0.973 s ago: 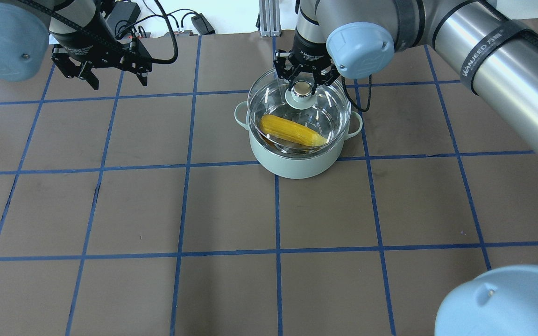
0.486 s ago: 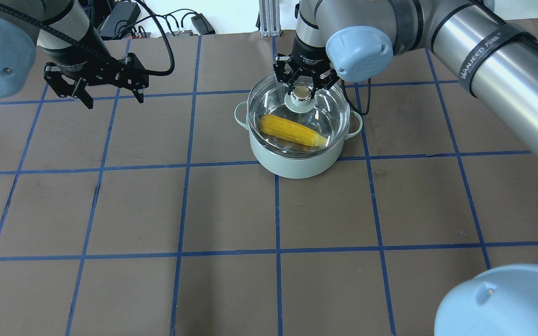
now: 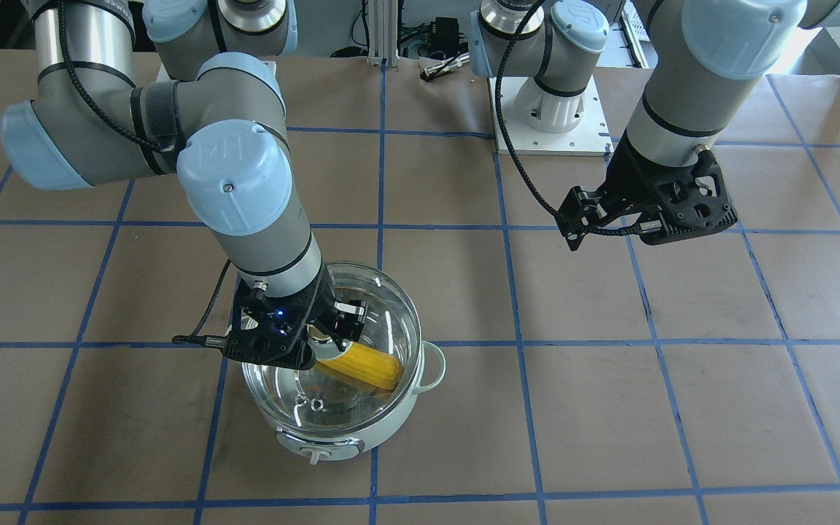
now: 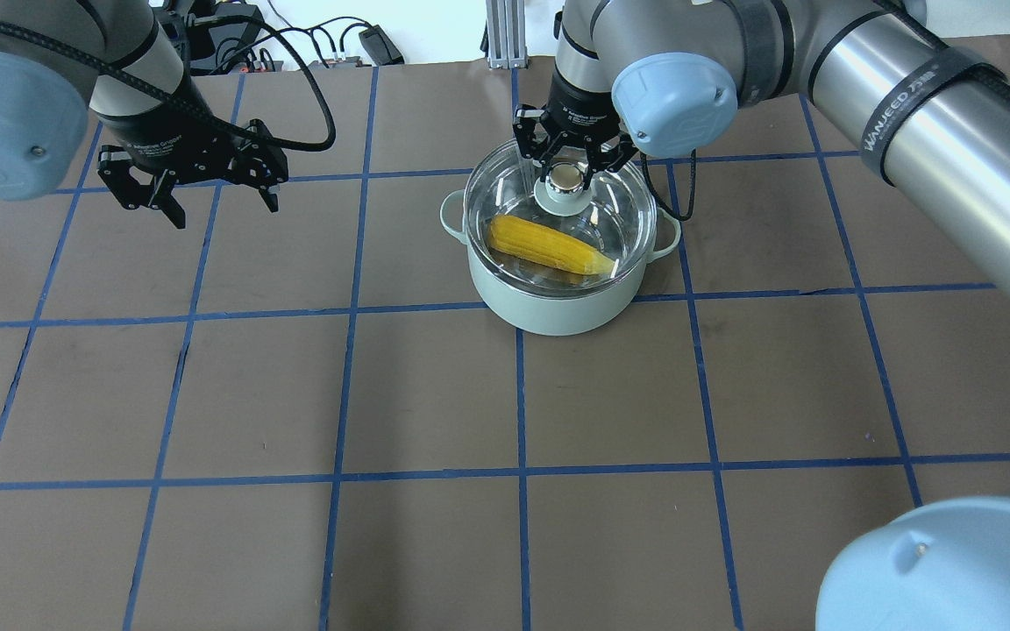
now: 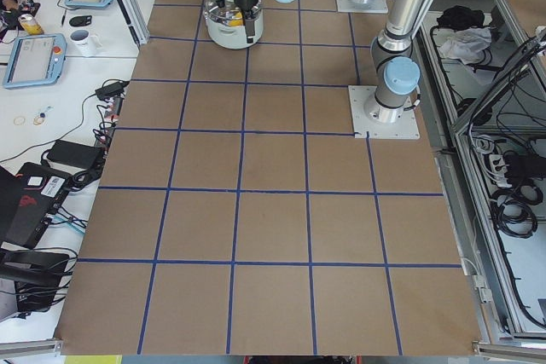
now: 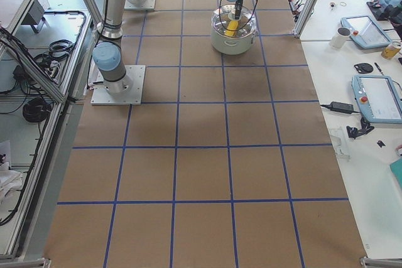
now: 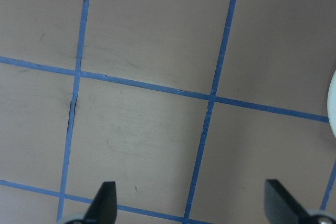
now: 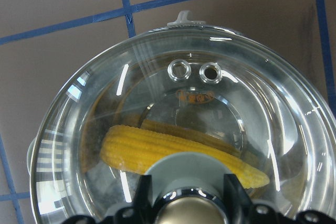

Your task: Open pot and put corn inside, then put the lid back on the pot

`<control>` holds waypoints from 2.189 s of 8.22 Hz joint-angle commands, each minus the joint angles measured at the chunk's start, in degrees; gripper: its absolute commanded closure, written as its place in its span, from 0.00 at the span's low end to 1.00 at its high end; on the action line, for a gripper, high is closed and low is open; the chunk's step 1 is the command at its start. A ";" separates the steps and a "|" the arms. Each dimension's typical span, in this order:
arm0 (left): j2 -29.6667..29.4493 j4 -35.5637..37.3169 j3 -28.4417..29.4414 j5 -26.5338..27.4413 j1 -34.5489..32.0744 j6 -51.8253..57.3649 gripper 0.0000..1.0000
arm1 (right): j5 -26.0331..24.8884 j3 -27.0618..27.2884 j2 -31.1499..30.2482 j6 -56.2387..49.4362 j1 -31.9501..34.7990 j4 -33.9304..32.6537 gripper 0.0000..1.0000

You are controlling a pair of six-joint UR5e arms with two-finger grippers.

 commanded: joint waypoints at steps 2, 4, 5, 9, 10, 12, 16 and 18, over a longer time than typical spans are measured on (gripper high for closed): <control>0.07 0.74 0.40 0.13 0.00 -0.18 0.00 | 0.03 0.17 0.05 0.09 0.00 0.01 0.76; 0.08 0.65 0.14 0.13 0.09 -0.18 0.00 | 0.03 0.26 0.05 0.26 0.00 0.01 0.73; -0.45 0.65 0.14 0.13 0.00 -0.27 0.00 | 0.03 0.26 0.05 0.26 0.00 0.01 0.72; -0.63 0.83 0.05 0.13 0.00 -0.44 0.00 | 0.03 0.26 0.05 0.35 0.00 -0.08 0.44; -0.54 0.83 0.05 0.13 0.00 -0.27 0.00 | 0.03 0.26 0.05 0.35 0.00 0.01 0.36; -0.98 1.44 0.14 0.13 0.00 -0.36 0.00 | 0.03 0.35 0.05 2.02 0.00 0.01 0.24; -0.89 1.62 -0.04 0.04 0.00 -0.27 0.00 | -0.58 -0.35 -1.35 0.27 0.00 0.35 0.13; -0.89 1.62 0.22 -0.04 0.00 -0.27 0.00 | -1.90 -0.53 -7.82 -6.47 -1.13 5.50 0.00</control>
